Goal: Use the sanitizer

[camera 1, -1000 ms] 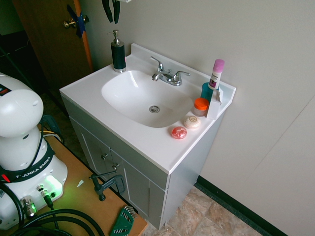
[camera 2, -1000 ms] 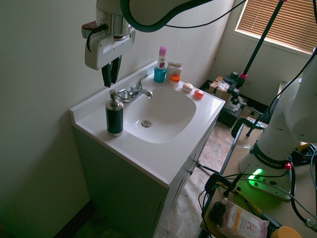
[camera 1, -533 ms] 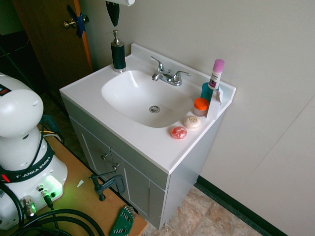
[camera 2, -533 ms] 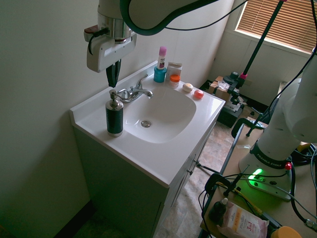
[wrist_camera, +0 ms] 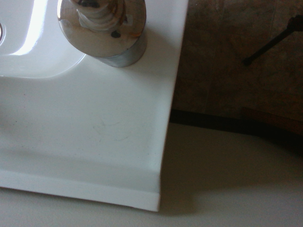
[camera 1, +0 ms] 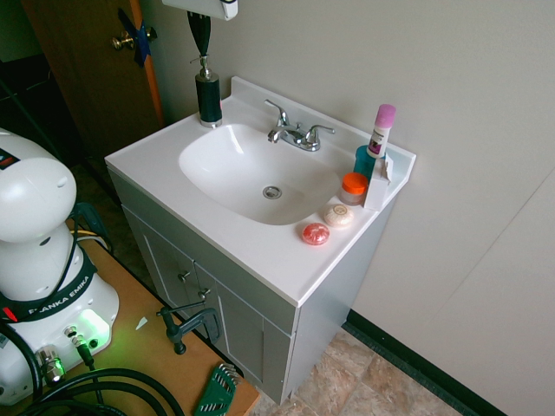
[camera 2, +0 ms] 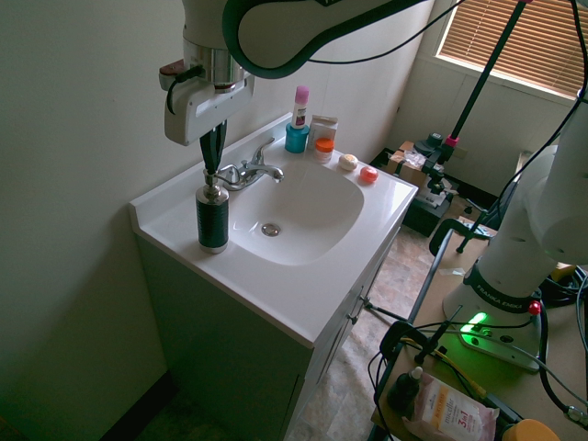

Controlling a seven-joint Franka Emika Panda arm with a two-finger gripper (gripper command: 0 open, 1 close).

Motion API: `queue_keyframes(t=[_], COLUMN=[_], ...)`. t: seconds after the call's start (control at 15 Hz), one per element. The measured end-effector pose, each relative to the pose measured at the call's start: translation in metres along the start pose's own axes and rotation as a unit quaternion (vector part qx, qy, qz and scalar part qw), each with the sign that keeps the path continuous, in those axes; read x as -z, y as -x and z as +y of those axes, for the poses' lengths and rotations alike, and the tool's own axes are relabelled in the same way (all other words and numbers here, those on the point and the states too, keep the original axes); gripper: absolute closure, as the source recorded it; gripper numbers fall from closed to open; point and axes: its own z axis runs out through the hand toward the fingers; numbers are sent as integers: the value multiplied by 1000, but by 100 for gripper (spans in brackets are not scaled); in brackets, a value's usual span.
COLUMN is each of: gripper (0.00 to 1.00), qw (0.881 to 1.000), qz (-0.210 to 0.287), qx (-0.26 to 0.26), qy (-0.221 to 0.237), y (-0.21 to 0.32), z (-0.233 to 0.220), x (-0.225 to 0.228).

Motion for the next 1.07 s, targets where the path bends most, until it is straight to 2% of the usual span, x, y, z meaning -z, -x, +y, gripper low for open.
queue_keyframes(t=[0.47,0.73,0.8,1.07], gripper=[100,100,0,0], qw=[1000,999,998,996], qz=[1,7,12,3], qx=[-8,-40,-47,-83], qy=[-7,-35,-40,-40], y=[2,-22,-30,-41], z=[3,21,30,78], x=[-9,22,33,40])
